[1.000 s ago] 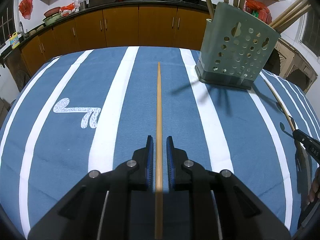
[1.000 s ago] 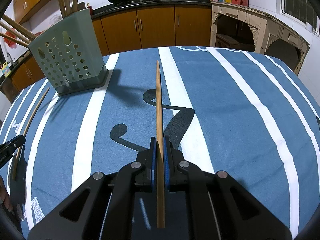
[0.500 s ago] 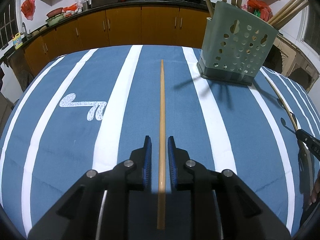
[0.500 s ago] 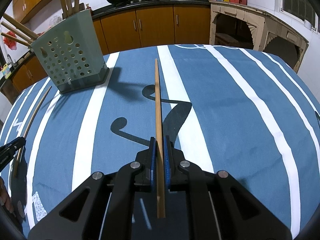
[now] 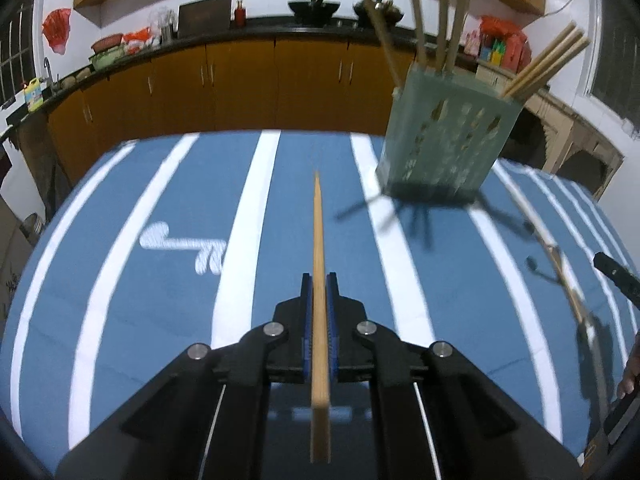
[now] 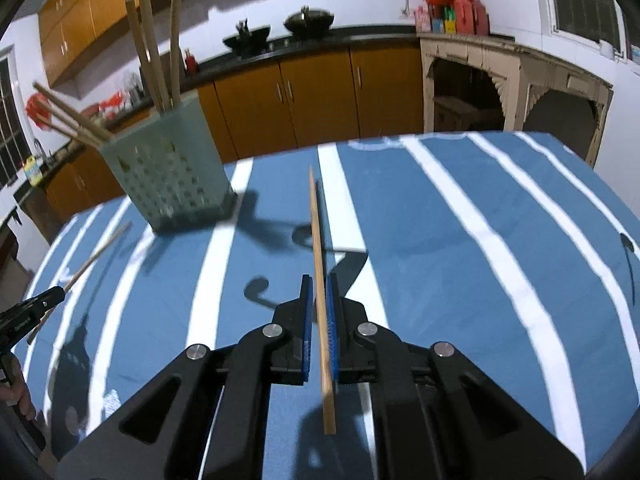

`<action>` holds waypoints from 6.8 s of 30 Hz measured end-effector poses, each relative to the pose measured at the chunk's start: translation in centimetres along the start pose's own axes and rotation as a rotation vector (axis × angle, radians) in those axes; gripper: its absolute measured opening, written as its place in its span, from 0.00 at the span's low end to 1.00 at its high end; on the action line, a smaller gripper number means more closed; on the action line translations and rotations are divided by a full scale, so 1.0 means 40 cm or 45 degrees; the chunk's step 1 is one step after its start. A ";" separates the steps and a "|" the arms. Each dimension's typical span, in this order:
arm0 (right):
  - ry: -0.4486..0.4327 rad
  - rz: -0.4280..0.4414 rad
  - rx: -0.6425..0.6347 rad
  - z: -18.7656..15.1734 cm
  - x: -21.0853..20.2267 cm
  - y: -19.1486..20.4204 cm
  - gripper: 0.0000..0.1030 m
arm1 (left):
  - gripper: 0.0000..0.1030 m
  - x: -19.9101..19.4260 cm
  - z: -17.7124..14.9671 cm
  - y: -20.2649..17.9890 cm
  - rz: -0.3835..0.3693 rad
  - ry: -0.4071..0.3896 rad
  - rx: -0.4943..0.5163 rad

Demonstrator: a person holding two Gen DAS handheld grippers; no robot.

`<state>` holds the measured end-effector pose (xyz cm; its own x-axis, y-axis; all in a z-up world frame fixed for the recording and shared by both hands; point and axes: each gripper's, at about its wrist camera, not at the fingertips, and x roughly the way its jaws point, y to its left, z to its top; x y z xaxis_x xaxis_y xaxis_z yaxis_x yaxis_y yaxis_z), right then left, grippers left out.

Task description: Organize utensils

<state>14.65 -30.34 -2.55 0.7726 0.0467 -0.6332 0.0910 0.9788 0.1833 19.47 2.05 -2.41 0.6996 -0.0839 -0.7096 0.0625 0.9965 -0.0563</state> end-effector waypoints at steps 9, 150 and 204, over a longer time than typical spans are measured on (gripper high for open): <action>0.187 0.021 -0.011 -0.051 0.078 0.008 0.17 | 0.07 0.033 -0.028 0.000 -0.006 0.064 -0.010; -0.587 0.264 -0.114 0.381 -0.133 0.245 0.33 | 0.29 -0.190 0.447 -0.158 -0.195 -0.763 -0.095; -0.447 0.027 -0.216 -0.222 -0.351 0.186 0.98 | 0.96 -0.415 -0.281 -0.040 0.093 -0.533 -0.003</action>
<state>-1.10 -21.94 1.00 0.9439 0.0250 -0.3294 -0.0097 0.9988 0.0482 -0.26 1.89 1.57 0.9310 -0.0073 -0.3650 0.0006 0.9998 -0.0185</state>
